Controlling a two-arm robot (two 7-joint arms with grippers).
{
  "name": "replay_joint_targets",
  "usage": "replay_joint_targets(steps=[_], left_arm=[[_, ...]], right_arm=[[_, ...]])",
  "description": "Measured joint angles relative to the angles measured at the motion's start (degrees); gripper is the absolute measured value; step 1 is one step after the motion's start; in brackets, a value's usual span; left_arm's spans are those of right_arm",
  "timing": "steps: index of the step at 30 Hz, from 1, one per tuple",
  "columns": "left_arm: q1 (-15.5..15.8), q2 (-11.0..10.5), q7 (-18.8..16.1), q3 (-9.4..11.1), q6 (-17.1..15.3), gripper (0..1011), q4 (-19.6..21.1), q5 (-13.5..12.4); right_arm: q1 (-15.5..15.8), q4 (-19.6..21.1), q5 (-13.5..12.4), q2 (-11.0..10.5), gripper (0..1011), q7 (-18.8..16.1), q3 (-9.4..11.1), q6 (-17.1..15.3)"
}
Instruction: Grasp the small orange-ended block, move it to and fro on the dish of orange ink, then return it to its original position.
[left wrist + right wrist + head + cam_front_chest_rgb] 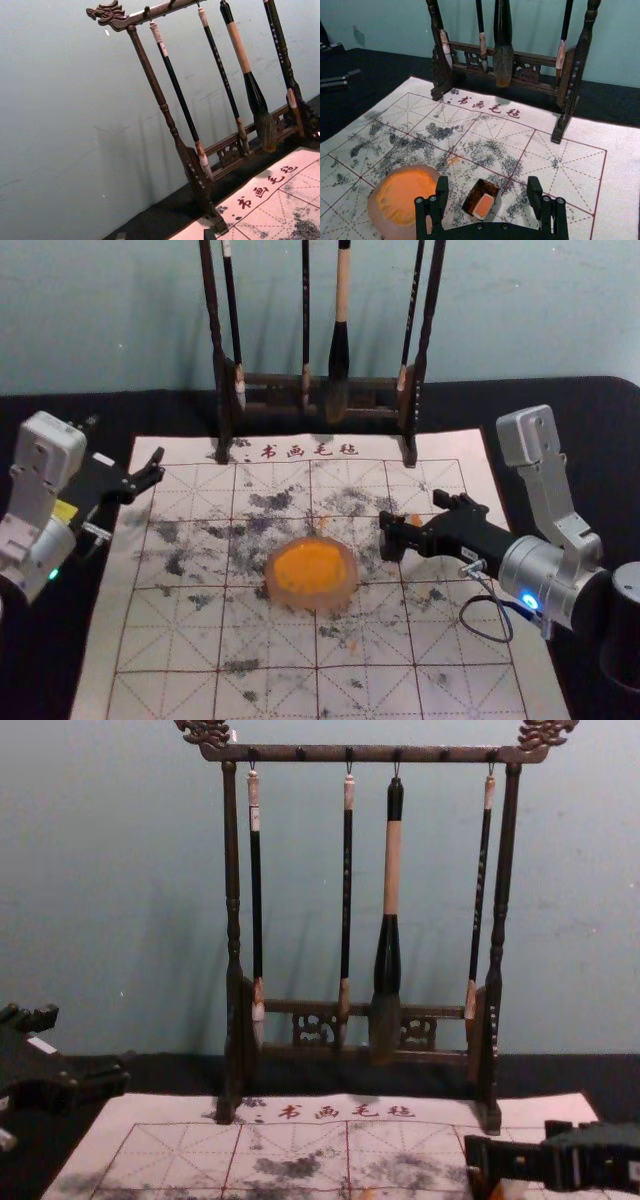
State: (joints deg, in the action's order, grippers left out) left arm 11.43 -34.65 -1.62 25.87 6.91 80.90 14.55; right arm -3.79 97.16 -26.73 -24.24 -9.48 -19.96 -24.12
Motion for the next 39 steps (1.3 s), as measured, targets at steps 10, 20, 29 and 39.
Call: replay_joint_targets(steps=[10, 20, 29, 39], left_arm=[[0.00, 0.00, 0.00, 0.00, 0.00, 1001, 0.00, 0.00], [0.00, 0.00, 0.00, 0.00, 0.00, 1001, 0.00, 0.00], [0.00, 0.00, 0.00, 0.00, 0.00, 1001, 0.00, 0.00], [0.00, 0.00, 0.00, 0.00, 0.00, 1001, 0.00, 0.00]], right_arm=[[0.01, 0.01, 0.00, -0.07, 1002, -0.04, -0.09, 0.07], [0.02, 0.00, 0.01, -0.13, 1002, -0.05, -0.18, 0.25], [0.02, -0.28, 1.04, -0.09, 1002, -0.10, -0.32, 0.48], [0.12, -0.67, 3.08, 0.54, 1002, -0.37, -0.22, 0.17]])
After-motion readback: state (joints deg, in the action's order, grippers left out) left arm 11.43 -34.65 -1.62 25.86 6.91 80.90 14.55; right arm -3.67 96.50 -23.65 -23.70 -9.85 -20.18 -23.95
